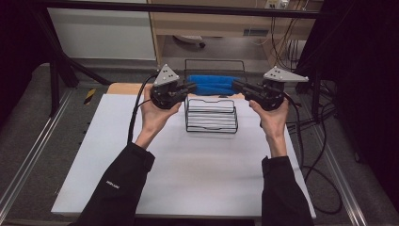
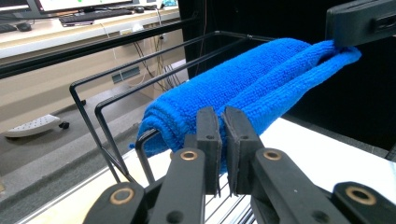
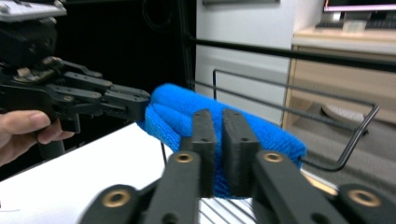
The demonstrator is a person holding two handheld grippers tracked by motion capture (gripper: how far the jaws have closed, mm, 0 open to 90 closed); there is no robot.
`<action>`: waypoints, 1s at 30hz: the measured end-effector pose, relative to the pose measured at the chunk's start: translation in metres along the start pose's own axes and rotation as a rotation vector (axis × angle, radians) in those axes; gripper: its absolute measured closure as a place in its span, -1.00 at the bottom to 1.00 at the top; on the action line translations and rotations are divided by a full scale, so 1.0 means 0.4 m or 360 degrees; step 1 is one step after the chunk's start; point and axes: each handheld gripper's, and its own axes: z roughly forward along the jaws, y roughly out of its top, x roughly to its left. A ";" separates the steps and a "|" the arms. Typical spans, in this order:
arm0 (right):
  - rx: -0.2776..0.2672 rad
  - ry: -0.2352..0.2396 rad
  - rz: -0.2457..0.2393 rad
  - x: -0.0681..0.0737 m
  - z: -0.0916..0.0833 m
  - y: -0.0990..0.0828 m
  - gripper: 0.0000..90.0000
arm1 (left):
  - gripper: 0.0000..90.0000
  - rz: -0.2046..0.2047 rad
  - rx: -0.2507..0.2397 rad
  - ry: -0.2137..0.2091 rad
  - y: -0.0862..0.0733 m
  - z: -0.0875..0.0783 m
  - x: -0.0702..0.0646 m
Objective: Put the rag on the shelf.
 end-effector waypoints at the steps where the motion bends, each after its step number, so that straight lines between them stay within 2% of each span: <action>1: 0.0047 -0.0010 0.0012 0.001 0.006 -0.005 0.96 | 0.84 -0.0001 0.0007 -0.0005 -0.002 -0.001 0.000; 7: 0.0134 -0.0033 0.0025 -0.004 0.017 -0.029 0.94 | 0.55 -0.0022 0.0064 -0.0013 -0.015 -0.011 0.000; 13: 0.0165 -0.0047 0.0032 -0.009 0.027 -0.052 0.87 | 0.44 -0.0039 0.0111 0.0001 -0.032 -0.011 0.003; 16: 0.0152 -0.0082 0.0017 -0.012 0.030 -0.067 0.66 | 0.33 -0.0052 0.0124 0.0010 -0.040 -0.009 0.002; 19: 0.0151 -0.0090 0.0006 -0.012 0.029 -0.072 0.58 | 0.24 -0.0070 0.0141 0.0015 -0.049 -0.009 0.002; 22: 0.0104 -0.0108 -0.0015 -0.008 0.014 -0.077 0.21 | 0.02 -0.0077 0.0175 0.0022 -0.061 -0.011 0.001; 25: 0.0060 -0.0103 0.0021 -0.006 -0.004 -0.078 -0.15 | -0.15 -0.0088 0.0206 0.0023 -0.076 -0.019 0.004; 26: 0.0066 -0.0103 0.0032 -0.005 -0.008 -0.079 -0.25 | -0.22 -0.0096 0.0207 0.0022 -0.082 -0.023 0.005; 27: 0.0066 -0.0103 0.0032 -0.005 -0.008 -0.079 -0.25 | -0.22 -0.0106 0.0212 0.0017 -0.090 -0.027 0.006; 28: 0.0101 -0.0109 0.0025 -0.002 -0.016 -0.083 -0.41 | -0.34 -0.0112 0.0223 0.0013 -0.098 -0.031 0.008; 30: 0.0115 -0.0123 0.0027 0.003 -0.024 -0.089 -0.54 | -0.44 -0.0121 0.0250 0.0011 -0.116 -0.039 0.009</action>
